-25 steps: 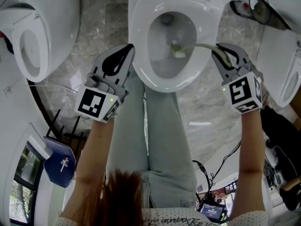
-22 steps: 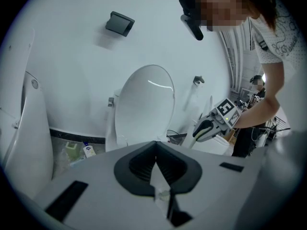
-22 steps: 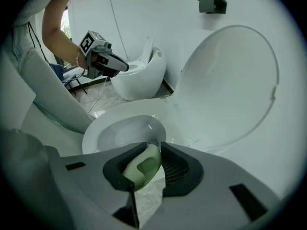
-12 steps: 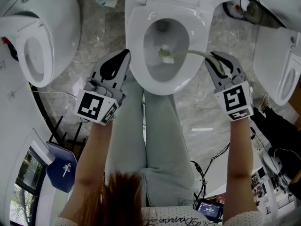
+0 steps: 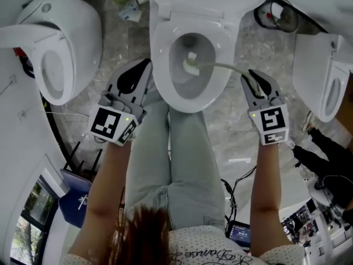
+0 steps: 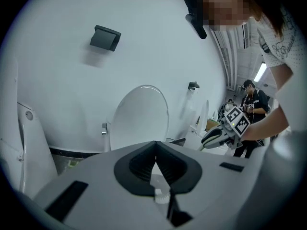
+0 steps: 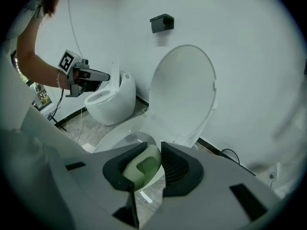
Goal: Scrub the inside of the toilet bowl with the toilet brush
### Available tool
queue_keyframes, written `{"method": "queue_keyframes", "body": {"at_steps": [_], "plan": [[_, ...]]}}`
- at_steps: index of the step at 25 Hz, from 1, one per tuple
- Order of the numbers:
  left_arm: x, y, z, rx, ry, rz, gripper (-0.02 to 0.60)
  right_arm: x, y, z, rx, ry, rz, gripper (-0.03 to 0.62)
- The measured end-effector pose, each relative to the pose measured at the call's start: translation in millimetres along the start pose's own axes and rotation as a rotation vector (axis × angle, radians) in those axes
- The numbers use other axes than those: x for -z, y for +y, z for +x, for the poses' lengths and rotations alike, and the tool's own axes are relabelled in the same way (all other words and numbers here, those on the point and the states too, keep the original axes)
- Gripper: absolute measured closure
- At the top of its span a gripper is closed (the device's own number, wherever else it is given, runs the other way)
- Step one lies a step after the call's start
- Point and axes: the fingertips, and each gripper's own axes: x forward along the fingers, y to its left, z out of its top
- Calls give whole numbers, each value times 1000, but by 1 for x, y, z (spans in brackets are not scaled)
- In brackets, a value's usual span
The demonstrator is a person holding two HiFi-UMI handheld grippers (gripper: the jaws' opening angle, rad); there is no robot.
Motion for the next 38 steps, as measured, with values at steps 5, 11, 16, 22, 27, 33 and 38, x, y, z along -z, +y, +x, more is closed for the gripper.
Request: {"method": "queue_keyframes", "body": {"at_steps": [5, 11, 16, 22, 27, 33, 38], "plan": [[-35, -10, -6, 17, -11, 24, 578, -9, -13, -33, 39, -57, 141, 493], [-77, -21, -16, -7, -40, 57, 578, -22, -30, -74, 75, -149, 310, 493], [-101, -32, -30, -12, -46, 72, 578, -37, -31, -105, 81, -227, 385, 491], [-138, -42, -48, -16, -74, 113, 578, -69, -29, -139, 77, -339, 436, 491], [-167, -55, -67, -16, -110, 139, 578, -97, -29, -171, 100, -404, 411, 491], [-196, -81, -85, 22, -161, 164, 578, -142, -32, -215, 138, -507, 349, 491], [-222, -101, -105, 10, -199, 230, 578, -176, -25, -250, 167, -568, 274, 491]]}}
